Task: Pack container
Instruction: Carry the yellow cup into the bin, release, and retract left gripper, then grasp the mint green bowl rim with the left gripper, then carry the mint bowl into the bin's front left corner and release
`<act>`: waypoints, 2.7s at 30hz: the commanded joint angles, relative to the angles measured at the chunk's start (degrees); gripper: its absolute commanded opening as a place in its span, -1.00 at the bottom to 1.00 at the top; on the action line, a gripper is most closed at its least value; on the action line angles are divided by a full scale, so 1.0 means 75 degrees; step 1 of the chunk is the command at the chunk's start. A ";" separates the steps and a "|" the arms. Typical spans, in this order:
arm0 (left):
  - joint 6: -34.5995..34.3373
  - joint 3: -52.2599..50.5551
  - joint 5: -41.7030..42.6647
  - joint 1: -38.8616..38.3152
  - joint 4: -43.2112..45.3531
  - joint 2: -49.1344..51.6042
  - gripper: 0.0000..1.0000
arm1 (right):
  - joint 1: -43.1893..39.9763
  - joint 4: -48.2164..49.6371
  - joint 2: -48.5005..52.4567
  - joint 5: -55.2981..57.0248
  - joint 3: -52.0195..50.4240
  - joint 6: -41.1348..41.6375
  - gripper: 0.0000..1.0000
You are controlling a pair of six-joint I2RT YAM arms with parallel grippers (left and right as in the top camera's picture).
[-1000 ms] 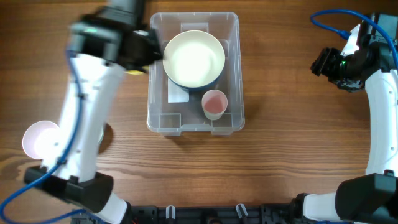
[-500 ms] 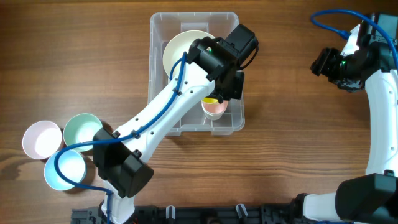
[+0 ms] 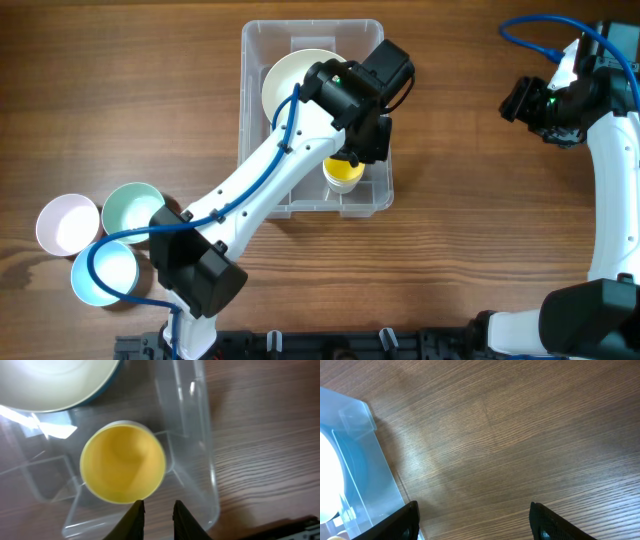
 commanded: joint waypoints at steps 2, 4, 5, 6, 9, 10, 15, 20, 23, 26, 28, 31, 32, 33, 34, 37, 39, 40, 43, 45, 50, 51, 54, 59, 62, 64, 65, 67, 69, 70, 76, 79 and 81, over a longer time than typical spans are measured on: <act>-0.0026 -0.0026 -0.1058 0.0737 -0.0463 -0.0280 -0.63 | 0.0032 -0.0032 -0.0184 -0.0038 -0.0020 -0.0070 0.42; -0.0023 -0.0026 -0.1061 0.1513 -0.0667 -0.0627 -0.56 | 0.0032 -0.0029 -0.0184 -0.0035 -0.0020 -0.0070 0.42; -0.0023 -0.0026 -0.1061 0.1955 -0.0801 -0.0804 -0.50 | 0.0032 -0.0029 -0.0184 -0.0035 -0.0020 -0.0070 0.42; -0.0026 -0.0026 -0.1061 0.2498 -0.0979 -0.0985 -0.42 | 0.0032 -0.0029 -0.0184 -0.0035 -0.0020 -0.0073 0.43; -0.0472 -0.0026 -0.1052 0.4048 -0.1463 -0.1326 -0.19 | 0.0032 -0.0029 -0.0184 -0.0035 -0.0020 -0.0070 0.43; -0.0682 -0.0026 -0.1052 0.4756 -0.1655 -0.1387 -0.18 | 0.0032 -0.0023 -0.0184 -0.0035 -0.0020 -0.0073 0.43; -0.1029 -0.0312 -0.1052 0.6712 -0.1918 -0.1402 -0.01 | 0.0032 0.0003 -0.0181 -0.0035 -0.0020 -0.0073 0.43; -0.1166 -0.2113 -0.1049 0.7472 -0.1119 -0.1402 0.10 | 0.0032 0.0000 -0.0181 -0.0035 -0.0023 -0.0070 0.43; -0.1169 -0.3780 -0.1017 0.7612 -0.0050 -0.1402 0.20 | 0.0032 0.0003 -0.0181 -0.0035 -0.0023 -0.0070 0.43; -0.1166 -0.4814 -0.1020 0.7708 0.0720 -0.1402 0.30 | 0.0032 0.0000 -0.0181 -0.0035 -0.0023 -0.0070 0.43; -0.1166 -0.5324 -0.1017 0.7816 0.1233 -0.1396 0.40 | 0.0032 0.0000 -0.0181 -0.0035 -0.0023 -0.0070 0.43; -0.1128 -0.5942 -0.1023 0.7930 0.1874 -0.1323 0.45 | 0.0032 0.0000 -0.0181 -0.0035 -0.0023 -0.0073 0.43; -0.1029 -0.6111 -0.1014 0.7927 0.2092 -0.1306 0.45 | 0.0032 0.0003 -0.0181 -0.0035 -0.0023 -0.0070 0.43; -0.0924 -0.6248 -0.0988 0.7918 0.2302 -0.1303 0.44 | 0.0032 0.0003 -0.0181 -0.0035 -0.0023 -0.0073 0.43; -0.0924 -0.6385 -0.0985 0.7912 0.2492 -0.1303 0.44 | 0.0032 0.0000 -0.0181 -0.0035 -0.0023 -0.0070 0.43; -0.0702 -0.6519 -0.0906 0.7912 0.2850 -0.1303 0.40 | 0.0032 0.0003 -0.0181 -0.0035 -0.0023 -0.0070 0.43; -0.0705 -0.6519 -0.0901 0.7889 0.3022 -0.1303 0.16 | 0.0032 0.0003 -0.0181 -0.0035 -0.0023 -0.0070 0.43; -0.0705 -0.6519 -0.0886 0.7892 0.3054 -0.1300 0.08 | 0.0032 -0.0003 -0.0181 -0.0035 -0.0023 -0.0070 0.43; -0.0705 -0.6522 -0.0848 0.7889 0.3203 -0.1300 -0.14 | 0.0032 -0.0015 -0.0181 -0.0035 -0.0023 -0.0070 0.43; -0.0705 -0.6583 -0.0848 0.7877 0.3322 -0.1300 -0.16 | 0.0032 -0.0029 -0.0181 -0.0035 -0.0023 -0.0073 0.43; -0.0705 -0.6831 -0.0848 0.7874 0.3564 -0.1247 -0.18 | 0.0032 -0.0032 -0.0181 -0.0035 -0.0023 -0.0073 0.43; -0.0705 -0.6863 -0.0848 0.7877 0.3593 -0.1195 -0.21 | 0.0032 -0.0032 -0.0181 -0.0035 -0.0023 -0.0073 0.43; -0.0705 -0.6863 -0.0839 0.7874 0.3649 -0.1043 -0.36 | 0.0032 -0.0038 -0.0181 -0.0035 -0.0023 -0.0073 0.43; -0.0268 -0.6796 -0.0344 0.7874 0.3876 -0.1043 -0.92 | 0.0032 -0.0038 -0.0181 -0.0035 -0.0023 -0.0073 0.43; -0.0122 -0.6362 -0.0271 0.7694 0.3576 -0.1055 -0.92 | 0.0032 -0.0035 -0.0181 -0.0035 -0.0023 -0.0070 0.43; 0.0052 -0.5861 -0.0233 0.7379 0.3220 -0.1116 -0.92 | 0.0032 -0.0035 -0.0181 -0.0035 -0.0023 -0.0073 0.43; 0.0108 -0.5540 -0.0213 0.7157 0.2996 -0.1177 -0.92 | 0.0032 -0.0038 -0.0181 -0.0035 -0.0023 -0.0073 0.43; 0.0111 -0.4788 -0.0213 0.6662 0.2483 -0.1341 -0.92 | 0.0032 -0.0038 -0.0181 -0.0035 -0.0023 -0.0070 0.43; 0.0102 -0.4007 -0.0210 0.6123 0.1988 -0.1539 -0.92 | 0.0032 -0.0064 -0.0181 -0.0035 -0.0023 -0.0073 0.43; 0.0105 -0.3555 -0.0213 0.5753 0.1754 -0.1699 -0.92 | 0.0032 -0.0067 -0.0181 -0.0035 -0.0023 -0.0070 0.43; 0.0102 -0.2710 -0.0519 0.3212 0.1381 -0.2503 -0.92 | 0.0032 -0.0064 -0.0181 -0.0038 -0.0023 -0.0064 0.43; 0.0102 -0.2710 -0.0816 0.2159 0.1320 -0.2442 -0.92 | 0.0032 -0.0055 -0.0181 -0.0038 -0.0023 -0.0061 0.43; 0.0099 -0.2728 -0.0883 0.1603 0.1320 -0.2320 -0.92 | 0.0032 -0.0061 -0.0181 -0.0035 -0.0023 -0.0067 0.43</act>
